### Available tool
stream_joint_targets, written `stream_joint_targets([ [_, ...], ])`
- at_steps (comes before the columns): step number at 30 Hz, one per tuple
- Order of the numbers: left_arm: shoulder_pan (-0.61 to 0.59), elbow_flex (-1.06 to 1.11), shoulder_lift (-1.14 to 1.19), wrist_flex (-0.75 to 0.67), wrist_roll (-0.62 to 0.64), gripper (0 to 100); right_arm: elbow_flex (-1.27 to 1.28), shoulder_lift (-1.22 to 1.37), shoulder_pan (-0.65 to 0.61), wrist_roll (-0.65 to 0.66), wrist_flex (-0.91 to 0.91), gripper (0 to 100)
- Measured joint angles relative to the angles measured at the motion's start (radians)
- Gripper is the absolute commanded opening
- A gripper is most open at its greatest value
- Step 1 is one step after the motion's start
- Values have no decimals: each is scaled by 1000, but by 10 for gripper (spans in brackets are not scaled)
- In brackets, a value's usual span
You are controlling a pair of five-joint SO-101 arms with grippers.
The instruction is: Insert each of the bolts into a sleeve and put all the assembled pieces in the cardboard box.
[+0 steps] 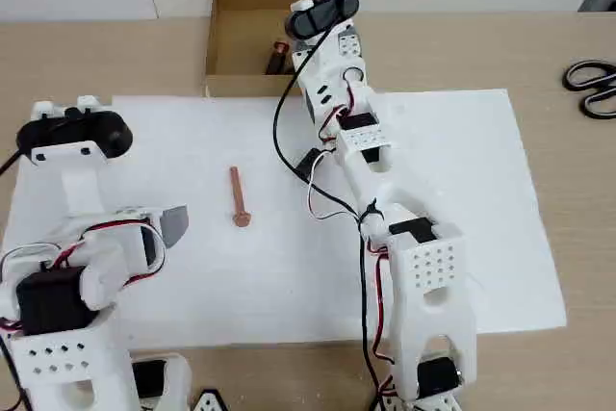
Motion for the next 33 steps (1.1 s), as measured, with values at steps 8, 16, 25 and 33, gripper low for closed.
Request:
stream_joint_targets([
  [8,0,0,0,3,0,273,0,0,-2,0,0,213],
  [16,0,0,0,12,0,273,0,44,-11,0,0,213],
  [25,0,0,0,12,0,273,-12,123,-43,0,-8,213],
  [33,0,0,0,12,0,273,-28,144,-48,2,-12,213],
])
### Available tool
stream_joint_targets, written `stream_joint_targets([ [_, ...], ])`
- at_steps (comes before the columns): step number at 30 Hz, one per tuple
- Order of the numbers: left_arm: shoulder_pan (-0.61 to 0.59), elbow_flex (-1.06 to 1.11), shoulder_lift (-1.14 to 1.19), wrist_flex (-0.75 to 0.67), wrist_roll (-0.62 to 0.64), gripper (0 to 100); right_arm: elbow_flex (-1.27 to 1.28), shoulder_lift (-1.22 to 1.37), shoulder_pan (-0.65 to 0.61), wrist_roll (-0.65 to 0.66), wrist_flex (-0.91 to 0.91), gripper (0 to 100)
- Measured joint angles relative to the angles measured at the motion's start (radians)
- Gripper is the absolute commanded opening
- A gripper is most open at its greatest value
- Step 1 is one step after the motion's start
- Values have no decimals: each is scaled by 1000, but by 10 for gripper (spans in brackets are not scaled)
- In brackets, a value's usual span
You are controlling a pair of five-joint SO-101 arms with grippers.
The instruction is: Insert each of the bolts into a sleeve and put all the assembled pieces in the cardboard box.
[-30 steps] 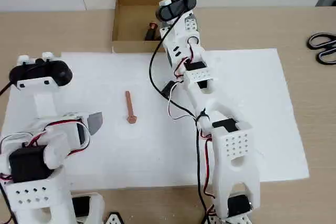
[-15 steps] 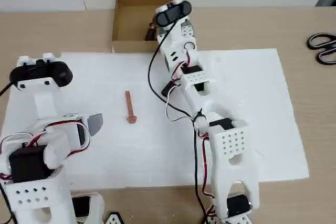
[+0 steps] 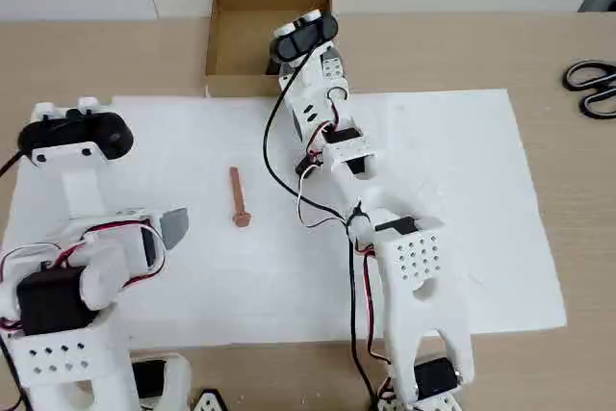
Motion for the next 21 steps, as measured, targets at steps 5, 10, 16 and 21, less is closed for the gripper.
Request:
stream_joint_targets([
  [5,0,0,0,0,0,273,0,-17,0,0,5,213],
  [10,0,0,0,0,0,273,2,-80,-14,-2,41,213],
  [16,0,0,0,0,0,273,2,-170,-15,-2,110,213],
  [21,0,0,0,0,0,273,2,-250,-15,-2,203,213],
])
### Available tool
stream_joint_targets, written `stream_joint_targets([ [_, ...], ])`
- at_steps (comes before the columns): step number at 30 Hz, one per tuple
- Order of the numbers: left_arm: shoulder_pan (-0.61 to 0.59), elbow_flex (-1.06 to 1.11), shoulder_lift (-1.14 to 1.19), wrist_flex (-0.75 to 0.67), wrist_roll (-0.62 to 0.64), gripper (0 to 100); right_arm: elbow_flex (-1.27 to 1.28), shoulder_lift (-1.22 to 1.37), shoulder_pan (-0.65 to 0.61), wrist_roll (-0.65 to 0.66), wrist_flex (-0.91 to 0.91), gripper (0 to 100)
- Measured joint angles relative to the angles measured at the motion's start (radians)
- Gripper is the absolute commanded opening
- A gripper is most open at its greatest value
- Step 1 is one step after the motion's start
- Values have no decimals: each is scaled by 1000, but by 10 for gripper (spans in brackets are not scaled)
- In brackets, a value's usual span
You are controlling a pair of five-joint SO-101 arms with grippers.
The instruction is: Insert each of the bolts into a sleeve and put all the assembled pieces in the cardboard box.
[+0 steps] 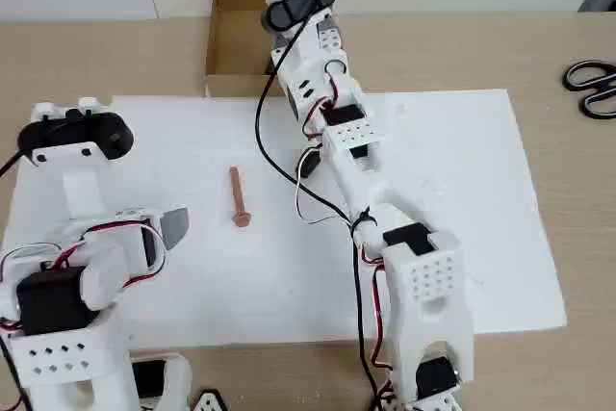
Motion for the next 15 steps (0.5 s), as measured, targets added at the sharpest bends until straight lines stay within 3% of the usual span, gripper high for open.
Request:
stream_joint_targets([
  [7,0,0,0,0,0,273,0,-218,0,0,292,213],
  [15,0,0,0,0,0,273,0,-491,32,0,812,213],
])
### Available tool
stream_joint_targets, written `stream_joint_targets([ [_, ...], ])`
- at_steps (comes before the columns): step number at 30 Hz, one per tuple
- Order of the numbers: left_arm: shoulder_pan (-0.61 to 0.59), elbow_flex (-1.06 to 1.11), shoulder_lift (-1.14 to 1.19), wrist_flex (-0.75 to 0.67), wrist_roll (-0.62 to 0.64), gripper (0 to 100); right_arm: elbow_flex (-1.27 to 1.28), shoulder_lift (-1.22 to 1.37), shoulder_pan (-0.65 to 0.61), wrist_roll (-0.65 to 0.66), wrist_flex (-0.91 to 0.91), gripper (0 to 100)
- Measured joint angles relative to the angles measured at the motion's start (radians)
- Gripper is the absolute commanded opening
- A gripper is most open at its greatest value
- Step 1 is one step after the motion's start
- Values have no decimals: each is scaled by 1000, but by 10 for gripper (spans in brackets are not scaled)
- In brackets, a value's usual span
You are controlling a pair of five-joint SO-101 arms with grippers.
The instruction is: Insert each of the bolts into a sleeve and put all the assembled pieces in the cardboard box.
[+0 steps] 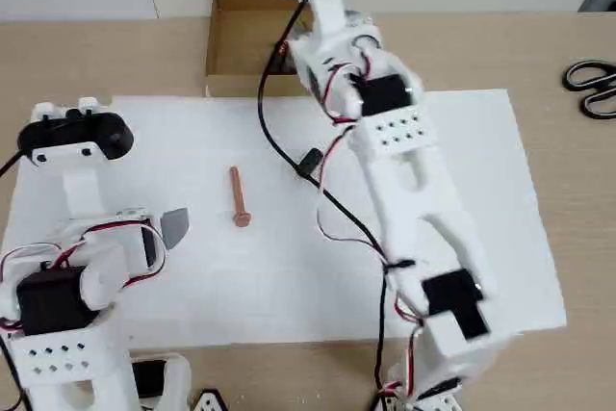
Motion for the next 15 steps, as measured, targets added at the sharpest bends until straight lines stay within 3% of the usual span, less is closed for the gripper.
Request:
stream_joint_targets([
  [8,0,0,0,0,0,273,0,-147,80,0,509,213],
  [12,0,0,0,0,0,273,0,-204,54,0,715,213],
  [15,0,0,0,0,0,273,0,-212,-23,0,772,213],
])
